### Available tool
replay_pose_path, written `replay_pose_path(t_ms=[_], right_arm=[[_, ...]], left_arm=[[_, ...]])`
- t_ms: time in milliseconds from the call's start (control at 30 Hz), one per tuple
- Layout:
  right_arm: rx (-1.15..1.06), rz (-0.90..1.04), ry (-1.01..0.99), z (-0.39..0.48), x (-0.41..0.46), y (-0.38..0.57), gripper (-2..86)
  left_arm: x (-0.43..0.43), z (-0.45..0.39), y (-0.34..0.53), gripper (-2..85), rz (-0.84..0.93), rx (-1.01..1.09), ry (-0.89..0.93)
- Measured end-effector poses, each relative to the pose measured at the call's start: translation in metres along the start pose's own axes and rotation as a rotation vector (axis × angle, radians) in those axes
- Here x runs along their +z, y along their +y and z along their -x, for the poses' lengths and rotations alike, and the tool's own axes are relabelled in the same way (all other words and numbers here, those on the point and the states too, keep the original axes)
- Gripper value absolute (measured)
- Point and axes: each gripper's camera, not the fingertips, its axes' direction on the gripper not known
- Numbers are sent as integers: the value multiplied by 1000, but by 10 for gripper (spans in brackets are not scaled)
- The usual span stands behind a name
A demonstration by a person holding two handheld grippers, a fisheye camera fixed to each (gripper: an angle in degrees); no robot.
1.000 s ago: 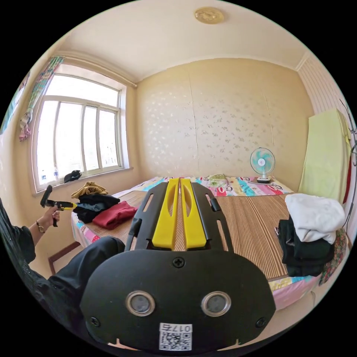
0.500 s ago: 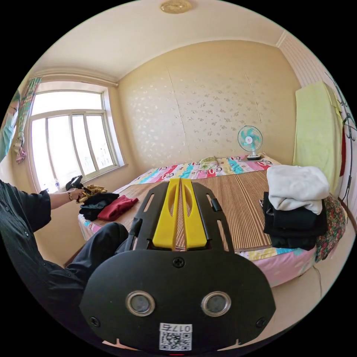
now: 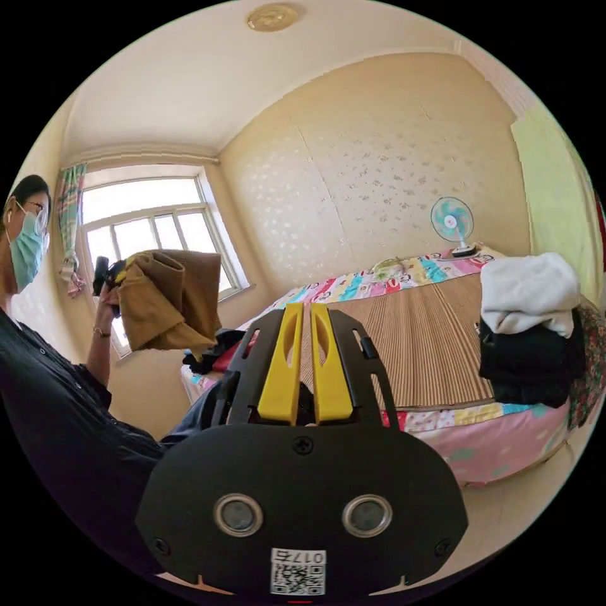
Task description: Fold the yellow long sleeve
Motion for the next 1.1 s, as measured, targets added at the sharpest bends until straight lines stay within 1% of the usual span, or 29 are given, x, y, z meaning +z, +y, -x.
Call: replay_pose_path(t_ms=[33,67,100,133,167,200,233,267,300,333,367,400,433,467,533,600,667,733,767,800,833,867,900,967,1000,1033,1067,1100], right_arm=[[29,29,-40,-3,8,6,58],[97,96,-129,-10,23,18,77],[164,165,-225,-17,36,31,98],[193,201,-268,-20,41,38,108],[255,260,-322,-27,49,53,127],[315,294,-337,-33,52,70,139],[336,311,-340,-36,53,77,144],[368,357,-337,-41,55,89,151],[392,405,-336,-46,56,95,156],[395,421,-338,-48,56,96,159],[391,433,-340,-50,54,94,163],[386,425,-327,-53,49,88,165],[383,417,-321,-54,47,83,166],[378,399,-315,-57,43,73,168],[375,374,-312,-63,40,58,171],[381,394,-307,-72,47,40,174],[387,404,-321,-75,53,28,172],[393,378,-336,-74,54,18,162],[410,374,-373,-74,57,13,150],[429,383,-424,-74,60,9,142],[440,391,-444,-74,62,8,138],[464,407,-458,-73,64,6,124],[492,424,-449,-73,65,5,103],[519,408,-483,-75,59,0,67],[548,353,-560,-81,51,-9,54],[565,320,-605,-86,46,-16,51],[585,264,-682,-97,37,-37,44],[574,197,-725,-106,23,-66,40]], left_arm=[[34,-17,30,56,78,13,26],[50,-23,45,56,120,16,47],[85,-30,79,56,214,1,99],[115,-30,113,55,310,-38,141],[126,-27,131,54,339,-67,152],[142,-19,165,54,376,-148,195],[149,-6,194,55,381,-252,310],[150,1,206,56,372,-299,392],[151,14,223,57,355,-366,534],[152,25,226,66,400,-384,627],[150,28,224,70,420,-367,641],[141,31,217,75,455,-318,602],[128,31,208,79,463,-266,528],[121,30,202,79,454,-237,498],[97,28,180,81,373,-194,424],[89,30,169,93,310,-224,366],[91,35,165,115,273,-299,205],[111,39,174,134,265,-367,-109],[121,40,179,134,284,-380,-173],[149,45,192,130,374,-408,-267],[176,49,207,120,468,-420,-300],[180,45,213,104,447,-411,-333],[177,34,218,73,368,-373,-369],[172,27,215,46,404,-352,-366],[156,25,208,35,366,-322,-296],[129,29,201,27,243,-322,-181],[114,35,198,24,181,-336,-122],[87,48,192,18,76,-373,-23]])
